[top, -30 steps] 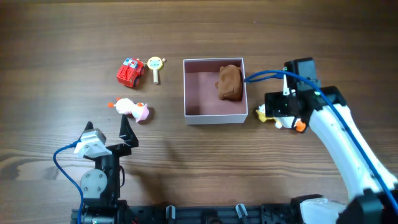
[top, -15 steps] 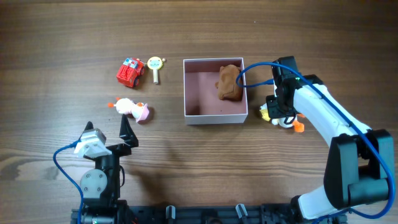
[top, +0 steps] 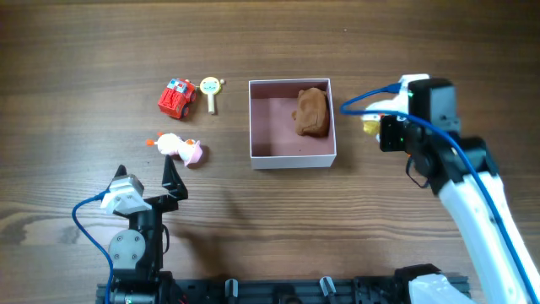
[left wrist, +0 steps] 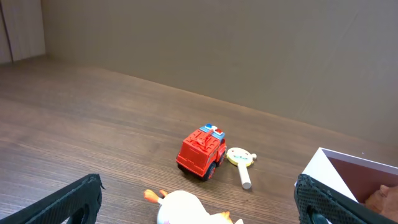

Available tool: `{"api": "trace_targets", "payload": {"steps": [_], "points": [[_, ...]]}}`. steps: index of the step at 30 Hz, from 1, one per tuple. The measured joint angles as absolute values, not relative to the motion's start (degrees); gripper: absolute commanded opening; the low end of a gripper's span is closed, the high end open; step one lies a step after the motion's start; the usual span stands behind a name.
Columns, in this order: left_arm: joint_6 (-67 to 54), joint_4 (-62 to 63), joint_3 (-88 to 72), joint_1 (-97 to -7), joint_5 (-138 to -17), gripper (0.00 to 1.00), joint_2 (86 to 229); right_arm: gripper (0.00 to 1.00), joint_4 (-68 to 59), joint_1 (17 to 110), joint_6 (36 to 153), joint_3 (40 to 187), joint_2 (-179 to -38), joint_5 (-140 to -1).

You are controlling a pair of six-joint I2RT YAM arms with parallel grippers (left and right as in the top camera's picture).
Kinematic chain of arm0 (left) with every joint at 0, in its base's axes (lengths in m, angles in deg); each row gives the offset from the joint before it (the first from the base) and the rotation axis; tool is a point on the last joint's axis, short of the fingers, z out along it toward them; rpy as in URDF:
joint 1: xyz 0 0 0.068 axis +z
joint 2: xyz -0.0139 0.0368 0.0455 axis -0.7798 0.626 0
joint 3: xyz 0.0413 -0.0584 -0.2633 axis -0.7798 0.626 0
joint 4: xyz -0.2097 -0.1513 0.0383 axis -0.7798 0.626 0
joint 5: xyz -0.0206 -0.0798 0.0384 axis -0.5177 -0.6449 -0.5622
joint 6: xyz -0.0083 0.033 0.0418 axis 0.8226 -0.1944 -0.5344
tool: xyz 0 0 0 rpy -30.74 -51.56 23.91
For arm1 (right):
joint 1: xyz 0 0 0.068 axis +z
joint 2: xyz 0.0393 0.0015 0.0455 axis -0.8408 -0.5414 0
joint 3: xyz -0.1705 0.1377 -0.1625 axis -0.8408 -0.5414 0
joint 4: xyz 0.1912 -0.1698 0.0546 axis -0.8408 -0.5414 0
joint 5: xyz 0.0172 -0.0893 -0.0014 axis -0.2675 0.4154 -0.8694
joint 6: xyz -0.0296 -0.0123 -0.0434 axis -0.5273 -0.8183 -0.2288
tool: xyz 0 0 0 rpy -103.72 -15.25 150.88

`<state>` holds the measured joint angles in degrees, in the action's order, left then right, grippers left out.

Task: Pack container
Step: 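Carry the white duck over the box with the right gripper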

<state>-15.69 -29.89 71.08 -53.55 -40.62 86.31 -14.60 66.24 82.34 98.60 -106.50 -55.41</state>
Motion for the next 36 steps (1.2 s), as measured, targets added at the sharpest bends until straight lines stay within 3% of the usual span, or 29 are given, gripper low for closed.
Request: {"api": "trace_targets", "payload": {"steps": [6, 9, 17, 23, 36], "points": [[-15.7, -29.9, 71.1, -53.6, -40.6, 1.0, 86.3, 0.04, -8.7, 72.5, 81.3, 98.6, -103.5, -60.4], [-15.7, -29.9, 71.1, -53.6, -40.6, 1.0, 86.3, 0.04, -3.3, 80.6, 79.1, 98.6, -104.1, -60.9], [-15.7, -29.9, 71.1, -53.6, -40.6, 1.0, 86.3, 0.04, 5.8, 93.2, 74.7, 98.6, -117.6, -56.3], [-15.7, -29.9, 71.1, -53.6, -40.6, 1.0, 86.3, 0.04, 6.8, 94.3, 74.8, 98.6, -128.1, -53.1], [-15.7, -29.9, 71.1, -53.6, -40.6, 1.0, 86.3, 0.04, 3.0, 94.3, 82.0, 98.6, -129.8, -49.7]]}}
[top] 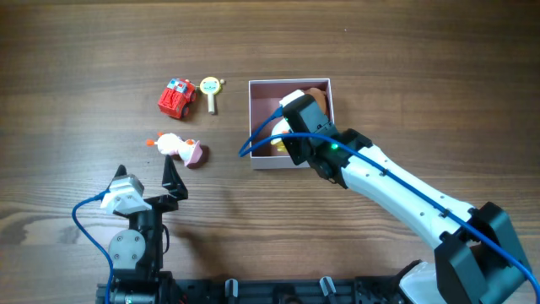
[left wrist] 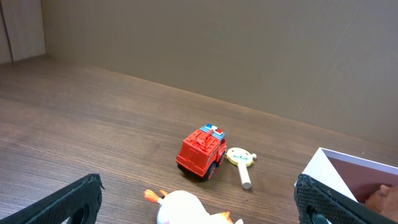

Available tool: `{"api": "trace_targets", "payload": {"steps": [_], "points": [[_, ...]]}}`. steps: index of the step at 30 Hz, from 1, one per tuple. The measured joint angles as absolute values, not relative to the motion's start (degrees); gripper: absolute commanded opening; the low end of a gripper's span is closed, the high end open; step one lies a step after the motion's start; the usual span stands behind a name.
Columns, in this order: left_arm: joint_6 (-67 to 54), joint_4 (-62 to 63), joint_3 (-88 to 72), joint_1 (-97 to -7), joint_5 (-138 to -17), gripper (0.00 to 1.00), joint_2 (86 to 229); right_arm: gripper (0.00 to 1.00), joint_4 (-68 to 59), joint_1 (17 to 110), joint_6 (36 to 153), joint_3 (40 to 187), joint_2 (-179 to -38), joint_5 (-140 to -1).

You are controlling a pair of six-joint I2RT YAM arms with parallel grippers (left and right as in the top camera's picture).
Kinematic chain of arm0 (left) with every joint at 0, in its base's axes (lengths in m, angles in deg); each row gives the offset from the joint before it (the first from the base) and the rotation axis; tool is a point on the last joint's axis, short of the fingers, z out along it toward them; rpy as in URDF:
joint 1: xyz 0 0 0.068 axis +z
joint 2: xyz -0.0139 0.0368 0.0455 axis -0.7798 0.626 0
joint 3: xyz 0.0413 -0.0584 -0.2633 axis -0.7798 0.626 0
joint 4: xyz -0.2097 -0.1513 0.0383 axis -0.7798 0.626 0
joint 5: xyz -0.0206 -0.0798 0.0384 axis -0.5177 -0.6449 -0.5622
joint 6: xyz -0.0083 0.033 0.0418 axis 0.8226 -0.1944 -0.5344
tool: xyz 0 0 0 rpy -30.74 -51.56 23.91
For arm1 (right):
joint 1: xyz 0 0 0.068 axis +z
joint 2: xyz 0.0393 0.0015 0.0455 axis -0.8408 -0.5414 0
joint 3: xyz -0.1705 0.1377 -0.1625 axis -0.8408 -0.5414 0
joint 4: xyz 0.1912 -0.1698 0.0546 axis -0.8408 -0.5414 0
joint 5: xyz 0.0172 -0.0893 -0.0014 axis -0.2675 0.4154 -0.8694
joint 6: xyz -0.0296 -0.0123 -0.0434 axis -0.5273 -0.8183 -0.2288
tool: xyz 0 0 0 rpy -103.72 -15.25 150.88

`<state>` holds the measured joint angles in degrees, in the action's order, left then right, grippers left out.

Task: Pack container
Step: 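Carry the white duck over the box with the right gripper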

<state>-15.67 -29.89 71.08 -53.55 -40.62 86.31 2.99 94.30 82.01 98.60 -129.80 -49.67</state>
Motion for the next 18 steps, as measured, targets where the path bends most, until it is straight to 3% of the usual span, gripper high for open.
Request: {"api": "trace_targets", "payload": {"steps": [18], "points": [[-15.7, -29.9, 71.1, -53.6, -40.6, 1.0, 86.3, 0.04, 2.7, 94.3, 82.4, 98.6, -132.4, -49.3]]}}
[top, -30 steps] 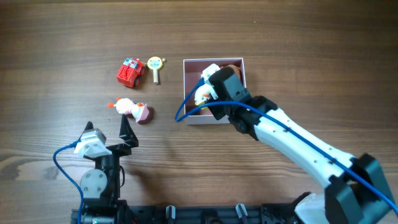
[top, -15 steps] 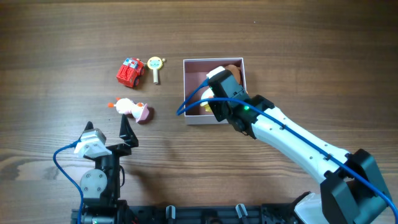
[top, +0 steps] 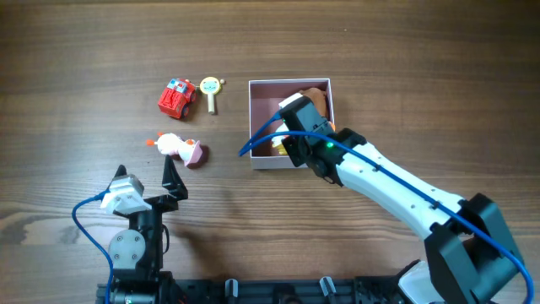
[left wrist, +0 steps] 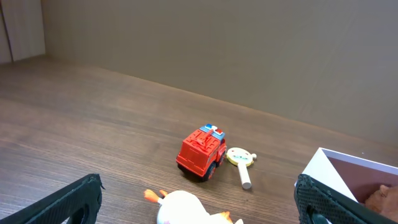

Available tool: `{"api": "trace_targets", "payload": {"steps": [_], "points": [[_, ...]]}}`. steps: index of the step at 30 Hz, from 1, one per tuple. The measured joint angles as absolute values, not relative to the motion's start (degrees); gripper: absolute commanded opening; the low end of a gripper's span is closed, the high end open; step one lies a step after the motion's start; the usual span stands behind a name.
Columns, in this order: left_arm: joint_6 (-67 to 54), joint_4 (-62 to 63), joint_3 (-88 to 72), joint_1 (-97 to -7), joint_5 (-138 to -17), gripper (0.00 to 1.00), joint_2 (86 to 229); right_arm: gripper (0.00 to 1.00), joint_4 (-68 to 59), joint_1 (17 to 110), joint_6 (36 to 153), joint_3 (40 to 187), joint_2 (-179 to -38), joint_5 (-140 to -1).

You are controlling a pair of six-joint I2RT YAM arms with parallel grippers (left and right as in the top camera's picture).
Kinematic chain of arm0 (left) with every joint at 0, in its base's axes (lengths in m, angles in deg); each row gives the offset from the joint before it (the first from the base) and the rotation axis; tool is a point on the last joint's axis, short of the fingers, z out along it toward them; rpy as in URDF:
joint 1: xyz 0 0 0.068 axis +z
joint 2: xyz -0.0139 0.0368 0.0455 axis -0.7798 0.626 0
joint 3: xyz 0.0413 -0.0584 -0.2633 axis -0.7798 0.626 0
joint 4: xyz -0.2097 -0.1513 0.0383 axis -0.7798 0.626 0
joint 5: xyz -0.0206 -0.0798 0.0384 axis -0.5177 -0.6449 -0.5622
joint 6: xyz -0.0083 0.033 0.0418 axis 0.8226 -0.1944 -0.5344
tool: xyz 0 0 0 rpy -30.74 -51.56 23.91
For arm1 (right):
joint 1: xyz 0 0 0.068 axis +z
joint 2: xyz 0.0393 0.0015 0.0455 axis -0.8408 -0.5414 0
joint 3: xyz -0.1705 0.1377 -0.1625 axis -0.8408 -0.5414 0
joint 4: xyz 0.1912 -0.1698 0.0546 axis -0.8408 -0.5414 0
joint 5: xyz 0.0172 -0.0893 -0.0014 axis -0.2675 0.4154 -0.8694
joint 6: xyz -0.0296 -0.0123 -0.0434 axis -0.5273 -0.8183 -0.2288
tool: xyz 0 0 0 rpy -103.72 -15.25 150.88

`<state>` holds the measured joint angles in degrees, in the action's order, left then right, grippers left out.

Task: Pack container
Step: 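Carry the white duck over the box with the right gripper, then lower the duck into the box, release, and lift the right gripper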

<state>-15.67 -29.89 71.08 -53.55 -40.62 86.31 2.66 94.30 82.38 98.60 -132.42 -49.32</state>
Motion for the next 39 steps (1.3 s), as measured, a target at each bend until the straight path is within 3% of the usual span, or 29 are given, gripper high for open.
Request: {"api": "trace_targets", "payload": {"steps": [5, 6, 8, 11, 23, 31, 36, 39], "points": [[-15.7, -29.9, 71.1, -53.6, -40.6, 1.0, 86.3, 0.04, 2.7, 94.3, 82.4, 98.6, -134.4, -50.1], [-15.7, -29.9, 71.1, -53.6, -40.6, 1.0, 86.3, 0.09, 2.7, 94.3, 82.4, 98.6, -134.9, -50.2], [-15.7, -29.9, 71.1, -53.6, -40.6, 1.0, 86.3, 0.5, 2.9, 94.3, 82.4, 98.6, -135.0, -50.2], [-15.7, -29.9, 71.1, -53.6, -40.6, 1.0, 86.3, 0.58, 3.6, 94.3, 82.8, 98.6, -135.1, -50.2], [-15.7, -29.9, 71.1, -53.6, -40.6, 1.0, 86.3, 0.59, 4.4, 94.3, 83.2, 98.7, -135.1, -50.2], [-15.7, -29.9, 71.1, -53.6, -40.6, 1.0, 86.3, 0.65, 2.1, 94.3, 83.2, 101.4, -135.0, -50.4], [-15.7, -29.9, 71.1, -53.6, -40.6, 1.0, 86.3, 0.49, 1.5, 94.3, 83.4, 101.5, -134.1, -50.4], [-15.7, -29.9, 71.1, -53.6, -40.6, 1.0, 86.3, 0.48, 1.2, 94.3, 83.5, 101.5, -133.3, -50.4]]}}
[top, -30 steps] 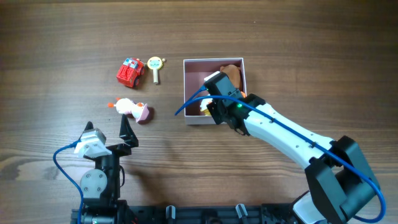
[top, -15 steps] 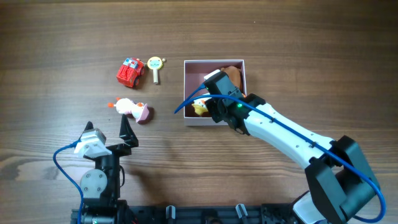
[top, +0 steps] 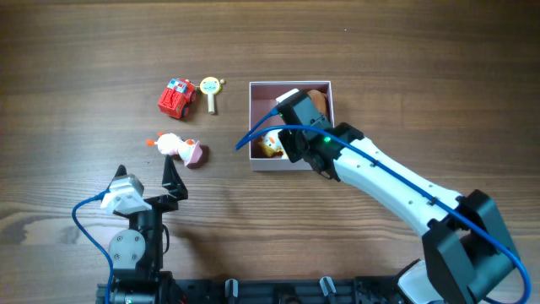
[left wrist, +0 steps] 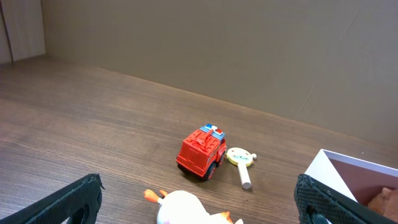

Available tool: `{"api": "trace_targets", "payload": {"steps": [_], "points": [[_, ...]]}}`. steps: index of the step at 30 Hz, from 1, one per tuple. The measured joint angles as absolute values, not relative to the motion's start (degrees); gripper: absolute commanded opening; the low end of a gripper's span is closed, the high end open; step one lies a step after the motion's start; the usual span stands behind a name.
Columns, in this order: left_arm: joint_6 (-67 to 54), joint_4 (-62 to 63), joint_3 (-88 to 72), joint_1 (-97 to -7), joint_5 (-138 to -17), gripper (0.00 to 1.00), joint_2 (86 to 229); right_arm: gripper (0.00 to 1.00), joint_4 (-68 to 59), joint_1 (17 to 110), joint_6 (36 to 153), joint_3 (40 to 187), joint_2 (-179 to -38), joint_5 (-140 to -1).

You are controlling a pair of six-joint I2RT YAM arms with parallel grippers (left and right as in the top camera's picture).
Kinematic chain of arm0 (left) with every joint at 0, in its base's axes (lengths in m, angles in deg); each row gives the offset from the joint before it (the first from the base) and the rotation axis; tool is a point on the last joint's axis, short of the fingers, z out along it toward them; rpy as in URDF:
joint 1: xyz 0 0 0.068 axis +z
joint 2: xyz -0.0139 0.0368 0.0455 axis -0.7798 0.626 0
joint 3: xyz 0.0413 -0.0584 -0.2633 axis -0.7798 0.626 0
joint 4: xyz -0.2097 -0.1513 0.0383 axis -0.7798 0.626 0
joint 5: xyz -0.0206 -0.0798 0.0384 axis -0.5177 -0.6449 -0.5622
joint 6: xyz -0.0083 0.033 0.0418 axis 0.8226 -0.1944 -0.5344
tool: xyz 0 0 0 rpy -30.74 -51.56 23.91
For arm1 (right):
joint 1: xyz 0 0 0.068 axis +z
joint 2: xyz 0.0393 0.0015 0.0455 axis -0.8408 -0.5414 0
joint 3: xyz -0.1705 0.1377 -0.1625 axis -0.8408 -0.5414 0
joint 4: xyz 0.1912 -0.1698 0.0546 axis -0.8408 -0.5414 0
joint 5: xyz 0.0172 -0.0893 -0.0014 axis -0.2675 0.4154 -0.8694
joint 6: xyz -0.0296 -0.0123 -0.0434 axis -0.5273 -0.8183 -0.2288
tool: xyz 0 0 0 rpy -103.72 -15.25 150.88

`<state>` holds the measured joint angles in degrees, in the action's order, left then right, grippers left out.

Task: Pack container
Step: 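Lower the duck into the box, release, and lift the right gripper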

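Observation:
The white box with a pink floor (top: 263,162) stands at mid table; its left corner (left wrist: 339,167) shows in the left wrist view. A brown toy (top: 318,100) lies in its far right corner. A yellow and white toy (top: 269,143) lies at the box's front left, right at the tip of my right gripper (top: 281,142), whose fingers are hidden under the wrist. Left of the box lie a red fire truck (top: 176,98), a yellow lolly-shaped toy (top: 210,89) and a white bird toy (top: 179,148). My left gripper (top: 144,173) stands open near the front edge, just short of the bird toy (left wrist: 186,208).
The right arm (top: 396,190) reaches across the table from the front right to the box. In the left wrist view the fire truck (left wrist: 201,153) and the lolly toy (left wrist: 241,160) lie beyond the bird, with a brown wall behind the table.
My right wrist has shifted slightly toward the back of the box, and the yellow and white toy now shows more fully on the box floor. The left arm has not moved.
My right gripper was right of the box with a yellow toy at its tip. Then it was over the box's front left, the toy mostly hidden beneath it, and stayed there. Now the toy lies in view in the box. The left gripper stayed open and still.

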<state>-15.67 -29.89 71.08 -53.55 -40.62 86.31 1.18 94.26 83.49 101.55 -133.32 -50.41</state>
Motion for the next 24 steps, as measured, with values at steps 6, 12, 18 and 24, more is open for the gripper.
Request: {"api": "trace_targets", "payload": {"steps": [6, 12, 18, 24], "points": [[-15.7, -29.9, 71.1, -53.6, -40.6, 1.0, 86.3, 0.49, -4.3, 93.6, 86.8, 103.6, -127.8, -50.0], [-15.7, -29.9, 71.1, -53.6, -40.6, 1.0, 86.3, 0.59, -11.8, 89.7, 91.3, 105.5, -116.9, -45.6], [-15.7, -29.9, 71.1, -53.6, -40.6, 1.0, 86.3, 0.81, -18.3, 81.1, 93.4, 105.5, -109.7, -43.9], [-15.7, -29.9, 71.1, -53.6, -40.6, 1.0, 86.3, 0.99, -20.4, 77.7, 94.6, 105.5, -109.4, -43.9]]}}
